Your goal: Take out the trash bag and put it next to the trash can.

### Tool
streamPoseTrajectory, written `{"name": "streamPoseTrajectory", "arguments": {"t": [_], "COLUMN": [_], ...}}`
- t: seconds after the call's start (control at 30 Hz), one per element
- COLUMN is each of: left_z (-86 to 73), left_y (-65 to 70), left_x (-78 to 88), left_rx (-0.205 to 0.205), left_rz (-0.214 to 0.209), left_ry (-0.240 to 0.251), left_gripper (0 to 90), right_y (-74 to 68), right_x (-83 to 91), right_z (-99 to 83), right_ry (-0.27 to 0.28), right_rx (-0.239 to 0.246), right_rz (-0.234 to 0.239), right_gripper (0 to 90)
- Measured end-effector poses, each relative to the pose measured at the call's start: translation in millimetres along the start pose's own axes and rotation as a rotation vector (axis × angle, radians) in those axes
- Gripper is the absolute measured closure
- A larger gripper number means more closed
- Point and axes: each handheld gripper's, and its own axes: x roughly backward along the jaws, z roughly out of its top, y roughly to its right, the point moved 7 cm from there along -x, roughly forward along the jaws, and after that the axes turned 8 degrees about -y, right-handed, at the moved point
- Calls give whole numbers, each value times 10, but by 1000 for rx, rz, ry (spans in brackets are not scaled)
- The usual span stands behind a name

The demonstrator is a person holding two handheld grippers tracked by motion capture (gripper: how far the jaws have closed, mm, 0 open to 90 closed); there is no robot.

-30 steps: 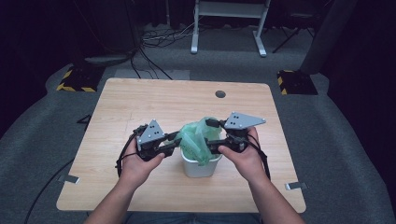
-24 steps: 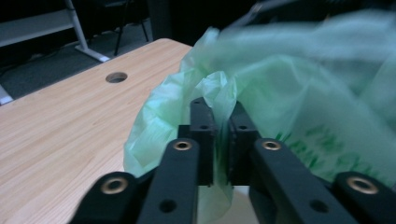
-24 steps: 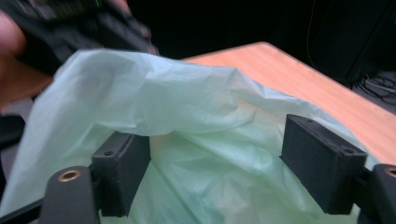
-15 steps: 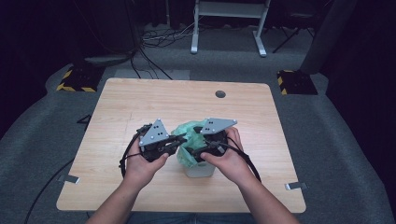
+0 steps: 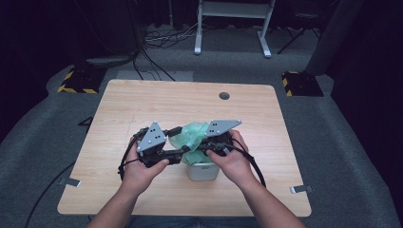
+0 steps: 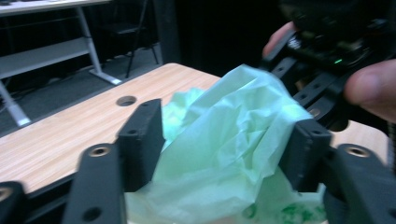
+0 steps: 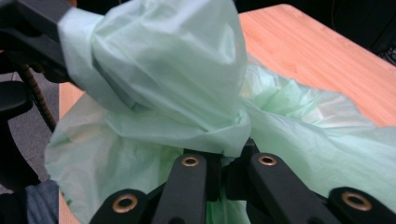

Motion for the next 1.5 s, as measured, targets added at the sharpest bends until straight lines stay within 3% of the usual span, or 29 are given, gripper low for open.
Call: {"name": "streamPoseTrajectory", "arguments": {"t": [0.3,0.4,0.5,0.67,1.13,1.5], "left_z": [-189,-275,-373,-521,-544,-653], "left_y": [-221,-285,-356,-456,-350,-421], "left_x": [221,314,380,406,272,310], "left_rx": [9,44,58,86,57,71], "left_rz": [75,80,111,129,91,116], "left_ry": [-33,-34,-37,-61,-96,-115], "left_gripper": [317,309,308,303,296,294], "right_y": [16,30,47,77,107,134], "right_x": [26,43,77,160,493,684], "right_z": [18,26,44,82,263,400], "right_ry": [21,28,41,60,138,171], "right_rx": [-11,-17,-25,-29,-12,2], "right_rz": [-4,-4,-6,-15,-51,-79], "right_gripper": [888,889,890,891,891,891]}}
